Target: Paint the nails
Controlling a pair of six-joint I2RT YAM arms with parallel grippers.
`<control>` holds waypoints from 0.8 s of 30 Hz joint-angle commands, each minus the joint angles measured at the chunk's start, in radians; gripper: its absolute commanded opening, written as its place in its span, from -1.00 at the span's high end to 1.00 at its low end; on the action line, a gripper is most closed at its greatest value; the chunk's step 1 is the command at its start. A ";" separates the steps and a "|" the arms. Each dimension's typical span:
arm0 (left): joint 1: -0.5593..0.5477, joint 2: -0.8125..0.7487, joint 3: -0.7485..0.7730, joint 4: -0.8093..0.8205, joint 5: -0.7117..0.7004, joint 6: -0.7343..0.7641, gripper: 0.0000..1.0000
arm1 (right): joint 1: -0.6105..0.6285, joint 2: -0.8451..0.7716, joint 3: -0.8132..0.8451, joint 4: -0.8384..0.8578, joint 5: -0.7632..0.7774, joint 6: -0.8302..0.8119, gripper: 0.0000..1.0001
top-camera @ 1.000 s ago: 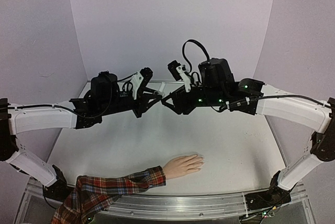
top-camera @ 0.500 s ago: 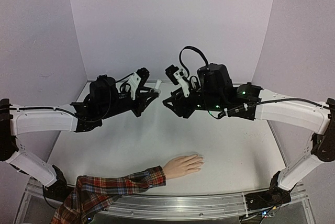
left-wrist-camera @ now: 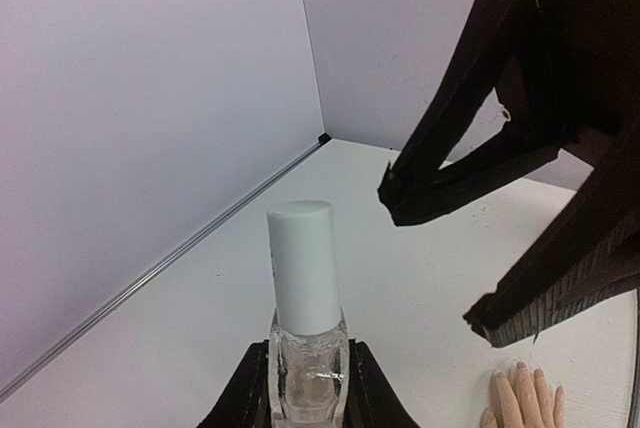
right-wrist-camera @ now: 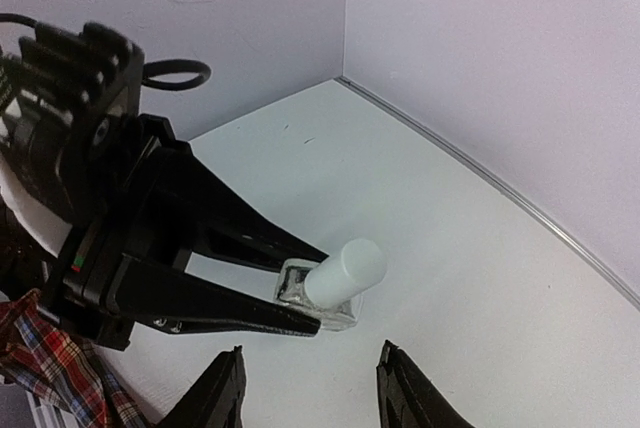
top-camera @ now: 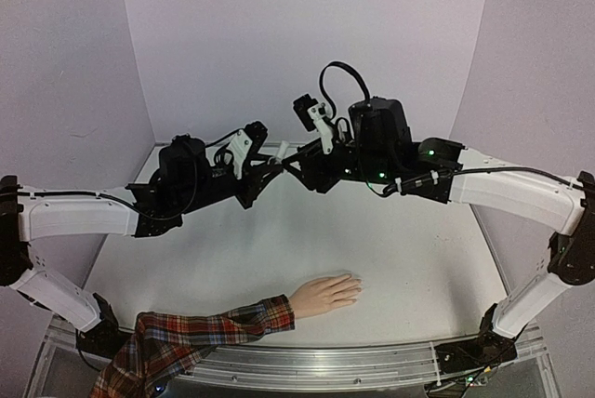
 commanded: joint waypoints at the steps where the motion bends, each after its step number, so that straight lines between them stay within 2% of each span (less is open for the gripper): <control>1: -0.011 -0.014 -0.007 0.065 -0.025 0.026 1.00 | -0.036 0.012 0.070 0.023 -0.047 0.154 0.06; 8: -0.016 -0.011 -0.002 0.078 -0.045 0.019 1.00 | -0.048 0.044 0.137 -0.056 -0.062 0.261 0.07; 14: -0.023 -0.002 0.008 0.074 -0.045 0.016 1.00 | -0.054 0.094 0.221 -0.138 -0.063 0.341 0.15; 18: -0.027 -0.001 0.014 0.063 -0.061 0.015 1.00 | -0.054 0.130 0.263 -0.170 -0.085 0.364 0.23; 24: -0.032 -0.001 0.020 0.058 -0.077 0.013 1.00 | -0.056 0.174 0.300 -0.194 -0.107 0.373 0.24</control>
